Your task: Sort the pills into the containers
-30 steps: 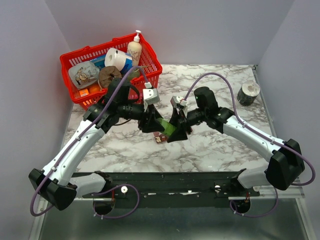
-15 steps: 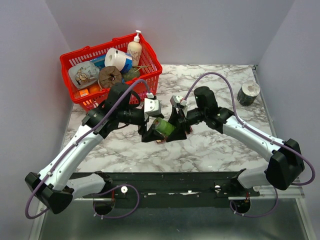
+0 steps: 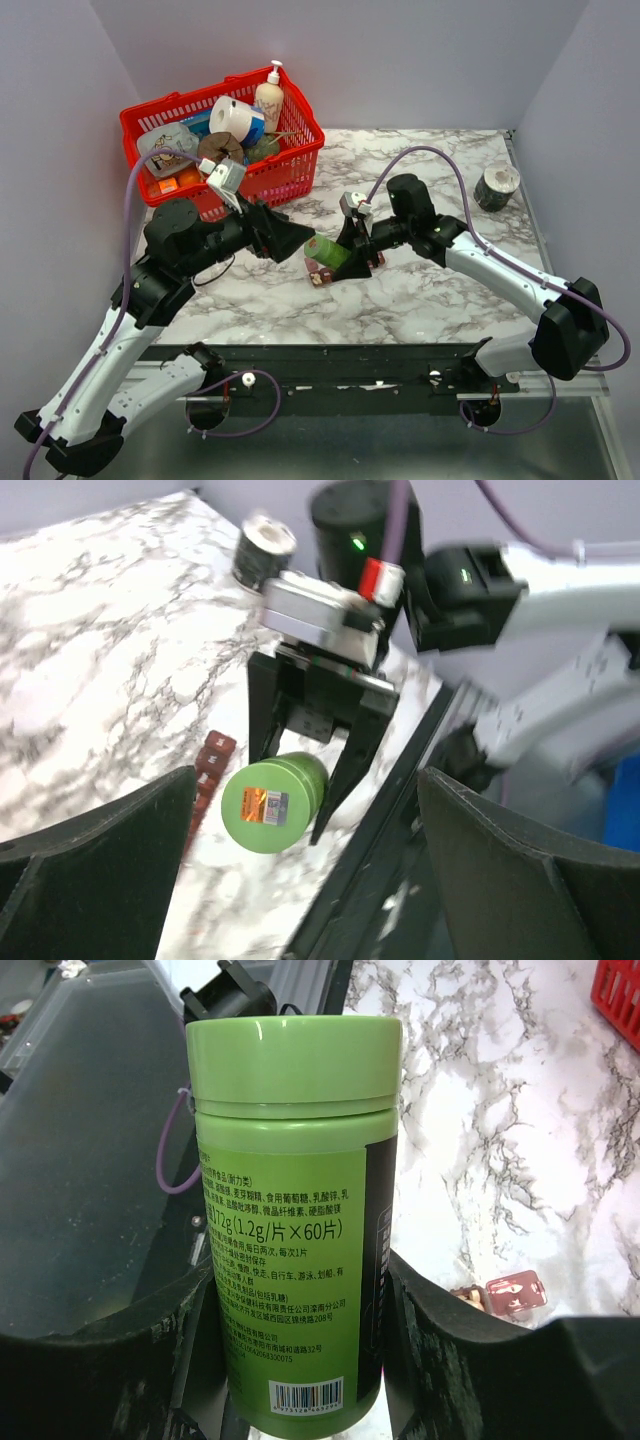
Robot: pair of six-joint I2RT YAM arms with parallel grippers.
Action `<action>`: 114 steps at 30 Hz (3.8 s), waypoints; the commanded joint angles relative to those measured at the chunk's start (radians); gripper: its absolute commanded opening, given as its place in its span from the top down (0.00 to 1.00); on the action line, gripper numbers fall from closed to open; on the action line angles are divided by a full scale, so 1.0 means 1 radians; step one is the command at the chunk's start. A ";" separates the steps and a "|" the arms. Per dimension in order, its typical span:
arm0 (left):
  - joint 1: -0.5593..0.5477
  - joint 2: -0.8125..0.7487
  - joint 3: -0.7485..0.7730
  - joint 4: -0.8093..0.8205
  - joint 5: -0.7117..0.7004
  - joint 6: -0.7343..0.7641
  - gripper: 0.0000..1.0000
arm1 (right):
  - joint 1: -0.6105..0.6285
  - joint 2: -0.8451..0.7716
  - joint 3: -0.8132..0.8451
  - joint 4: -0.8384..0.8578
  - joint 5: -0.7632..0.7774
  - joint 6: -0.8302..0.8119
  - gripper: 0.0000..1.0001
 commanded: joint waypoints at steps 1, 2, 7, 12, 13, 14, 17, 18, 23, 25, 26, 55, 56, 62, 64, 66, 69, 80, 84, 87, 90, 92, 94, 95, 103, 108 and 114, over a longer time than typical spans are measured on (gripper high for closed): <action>0.004 0.056 0.046 -0.145 -0.180 -0.386 0.01 | 0.005 -0.003 0.040 -0.009 0.023 -0.029 0.99; 0.002 0.080 0.048 -0.171 -0.176 -0.395 0.01 | 0.005 -0.003 0.040 -0.009 0.023 -0.031 0.99; -0.010 0.142 0.040 -0.208 -0.170 -0.385 0.01 | 0.005 -0.001 0.040 -0.014 0.033 -0.034 0.99; -0.022 0.196 0.034 -0.203 -0.123 -0.369 0.01 | 0.005 0.000 0.041 -0.014 0.032 -0.035 0.99; -0.030 0.202 0.034 -0.199 -0.115 -0.368 0.01 | 0.005 0.000 0.041 -0.014 0.032 -0.035 0.99; -0.034 0.206 0.029 -0.186 -0.109 -0.368 0.01 | 0.005 0.002 0.040 -0.014 0.030 -0.035 0.99; -0.045 0.216 0.026 -0.182 -0.097 -0.368 0.01 | 0.005 0.000 0.040 -0.014 0.030 -0.035 0.99; -0.047 0.217 0.025 -0.186 -0.091 -0.365 0.01 | 0.005 0.000 0.040 -0.014 0.033 -0.035 0.99; -0.050 0.222 0.017 -0.215 -0.084 -0.357 0.01 | 0.005 0.002 0.040 -0.014 0.033 -0.035 0.99; -0.050 0.219 0.009 -0.219 -0.080 -0.355 0.01 | 0.005 -0.001 0.038 -0.014 0.037 -0.035 1.00; -0.051 0.216 0.009 -0.225 -0.081 -0.354 0.01 | 0.005 -0.001 0.038 -0.014 0.038 -0.035 0.99; -0.024 0.217 0.016 -0.231 0.632 1.023 1.00 | 0.005 -0.006 0.040 -0.021 0.015 -0.051 0.99; -0.024 0.201 0.008 -0.235 0.633 1.124 1.00 | 0.005 -0.004 0.040 -0.023 0.015 -0.052 0.99; -0.025 0.294 0.126 -0.529 0.693 1.456 0.87 | 0.006 -0.007 0.041 -0.026 0.015 -0.057 0.99; -0.027 0.318 0.165 -0.579 0.693 1.519 0.81 | 0.005 -0.006 0.040 -0.026 0.014 -0.055 0.99; -0.028 0.355 0.187 -0.642 0.712 1.557 0.76 | 0.005 -0.009 0.041 -0.028 0.014 -0.055 0.99; -0.037 0.383 0.216 -0.685 0.695 1.594 0.51 | 0.005 -0.011 0.040 -0.029 0.015 -0.057 0.99; -0.042 0.280 0.155 -0.462 0.652 1.424 0.01 | 0.005 -0.010 0.041 -0.029 0.018 -0.060 0.99; -0.039 0.182 0.095 -0.247 0.559 1.184 0.01 | 0.002 -0.010 0.034 -0.031 0.047 -0.080 1.00; -0.036 0.084 0.017 -0.047 0.390 0.909 0.01 | 0.000 -0.018 0.023 -0.029 0.069 -0.115 1.00; -0.034 0.023 -0.052 0.010 0.354 0.803 0.01 | 0.002 -0.015 0.014 -0.026 0.044 -0.124 1.00; -0.034 0.019 -0.078 0.021 0.357 0.753 0.01 | 0.000 -0.011 0.012 -0.026 0.021 -0.129 0.99; -0.033 0.032 -0.083 0.021 0.341 0.731 0.01 | 0.002 -0.011 0.008 -0.026 -0.008 -0.144 0.99; -0.034 0.044 -0.083 0.025 0.333 0.699 0.01 | 0.002 -0.011 0.000 -0.026 -0.014 -0.152 1.00; -0.031 0.133 -0.054 0.028 0.333 0.614 0.01 | 0.002 -0.021 -0.017 -0.026 -0.049 -0.200 0.99; -0.031 0.173 -0.037 -0.015 0.336 0.636 0.01 | 0.002 -0.021 -0.017 -0.026 -0.054 -0.203 0.99; -0.031 0.208 -0.015 -0.111 0.360 0.679 0.12 | 0.000 -0.017 -0.017 -0.026 -0.052 -0.198 1.00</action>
